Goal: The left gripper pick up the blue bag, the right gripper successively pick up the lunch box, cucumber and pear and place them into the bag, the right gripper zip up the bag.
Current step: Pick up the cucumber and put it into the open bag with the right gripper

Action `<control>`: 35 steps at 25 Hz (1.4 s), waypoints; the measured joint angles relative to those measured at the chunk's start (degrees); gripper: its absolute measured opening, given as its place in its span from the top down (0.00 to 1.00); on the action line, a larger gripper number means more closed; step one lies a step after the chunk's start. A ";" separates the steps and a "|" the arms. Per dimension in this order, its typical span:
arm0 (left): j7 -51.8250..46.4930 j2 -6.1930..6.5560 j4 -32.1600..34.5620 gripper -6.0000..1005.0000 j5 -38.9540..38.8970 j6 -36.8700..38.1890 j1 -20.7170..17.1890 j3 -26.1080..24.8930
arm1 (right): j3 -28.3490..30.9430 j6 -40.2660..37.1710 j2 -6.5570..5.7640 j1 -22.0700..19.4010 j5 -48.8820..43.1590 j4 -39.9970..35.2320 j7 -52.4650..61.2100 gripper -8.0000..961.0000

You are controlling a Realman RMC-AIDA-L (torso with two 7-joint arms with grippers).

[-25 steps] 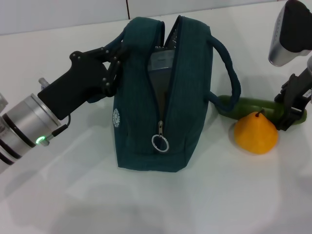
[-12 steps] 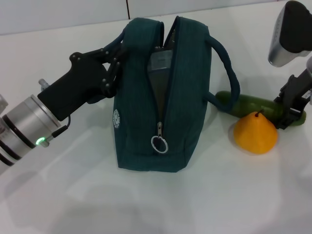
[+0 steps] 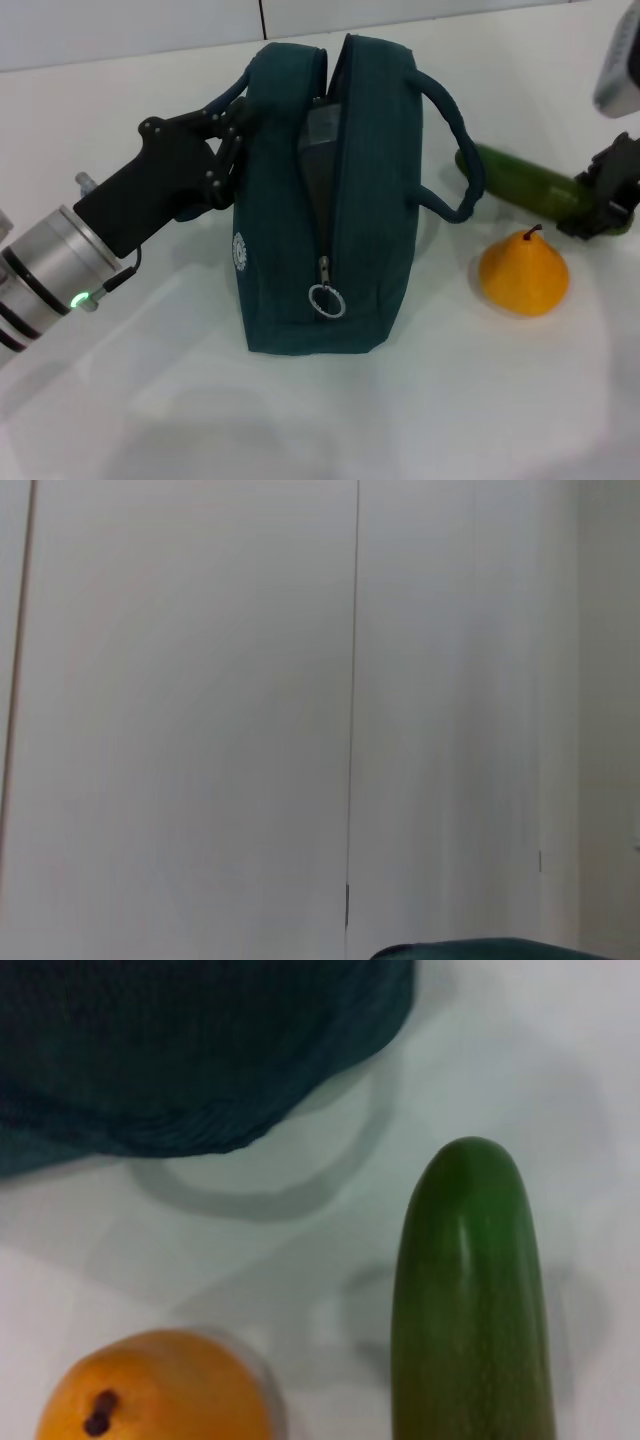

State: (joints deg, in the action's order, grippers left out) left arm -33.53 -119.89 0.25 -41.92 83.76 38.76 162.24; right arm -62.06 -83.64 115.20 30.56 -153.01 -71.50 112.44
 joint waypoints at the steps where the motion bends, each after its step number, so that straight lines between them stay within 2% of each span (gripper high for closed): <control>1: 0.06 0.00 0.03 0.95 0.00 0.00 -0.07 0.00 | 0.33 0.29 -0.01 -0.58 0.65 -0.55 -0.10 0.34; 9: 1.03 -0.14 0.26 0.95 0.12 1.33 -0.87 0.02 | 8.61 5.44 0.14 -5.13 15.16 -2.31 -1.61 0.34; 16: 2.61 -0.02 0.57 0.95 0.10 6.82 -1.81 0.00 | 9.26 10.29 0.18 -8.54 30.79 -3.62 -4.33 0.34; 23: 2.90 0.04 0.77 0.95 0.07 6.82 -1.79 0.00 | 8.18 7.53 0.23 -9.53 52.23 -1.86 -13.23 0.34; 26: 2.93 -0.04 0.80 0.95 0.14 6.62 -1.72 0.19 | 7.58 5.04 0.27 -9.00 62.62 2.98 -18.94 0.34; 30: 2.95 -0.08 0.94 0.95 0.25 6.41 -1.80 0.21 | 7.16 0.64 0.14 -5.78 74.08 13.38 -25.19 0.34; 35: 2.95 -0.09 1.35 0.95 0.28 6.40 -1.81 0.21 | 6.64 -1.35 0.08 0.95 75.84 23.43 -26.67 0.34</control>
State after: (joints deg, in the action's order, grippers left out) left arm -30.58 -119.97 1.60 -41.64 90.16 36.95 162.45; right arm -55.42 -84.99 115.28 31.51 -77.17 -48.08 85.76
